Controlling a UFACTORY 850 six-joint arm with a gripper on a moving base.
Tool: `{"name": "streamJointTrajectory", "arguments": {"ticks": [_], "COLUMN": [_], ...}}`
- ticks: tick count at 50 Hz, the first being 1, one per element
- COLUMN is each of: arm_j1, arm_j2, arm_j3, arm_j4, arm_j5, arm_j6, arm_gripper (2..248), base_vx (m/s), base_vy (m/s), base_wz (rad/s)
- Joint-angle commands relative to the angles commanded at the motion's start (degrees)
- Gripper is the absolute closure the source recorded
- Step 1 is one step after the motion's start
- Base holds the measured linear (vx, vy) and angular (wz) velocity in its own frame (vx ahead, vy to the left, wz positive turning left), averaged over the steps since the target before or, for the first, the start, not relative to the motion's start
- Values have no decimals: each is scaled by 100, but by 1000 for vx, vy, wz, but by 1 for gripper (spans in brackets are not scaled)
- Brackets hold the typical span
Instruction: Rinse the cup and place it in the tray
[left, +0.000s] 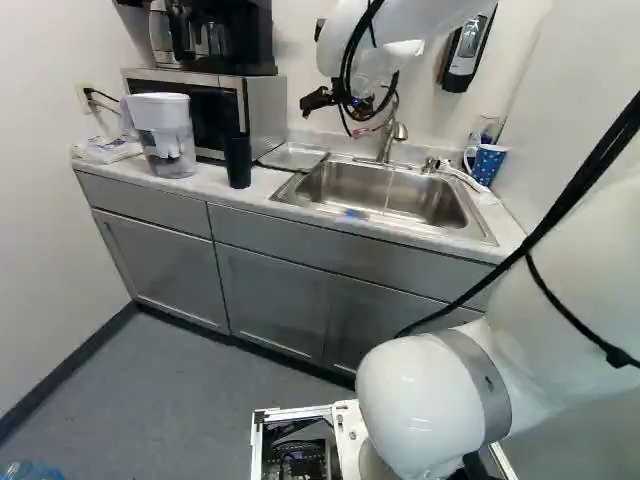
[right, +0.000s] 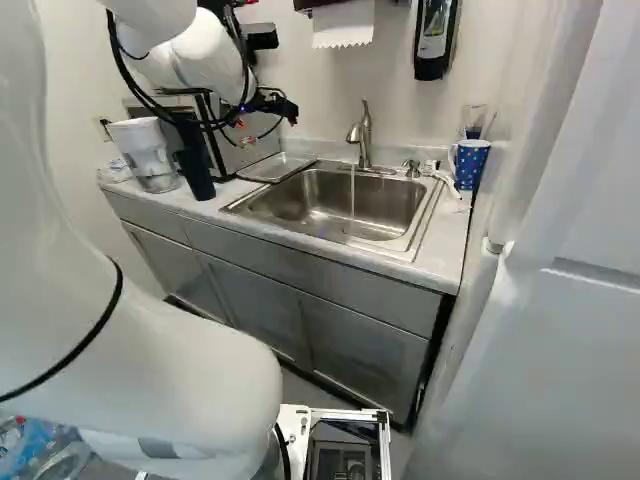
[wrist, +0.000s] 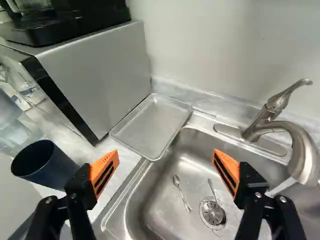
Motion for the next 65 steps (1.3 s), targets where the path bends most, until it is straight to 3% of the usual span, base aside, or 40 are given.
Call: {"name": "streamJointTrajectory", "arguments": {"ticks": [65], "arm_j1": [1128], "arm_j2": [-609], "arm_j3": [-568], "arm_j4": [0], "arm_j5": [194], "arm_j6": [0], "arm_gripper": [3], "base_vx": [0], "base_vy": [0], "base_wz": [0]}}
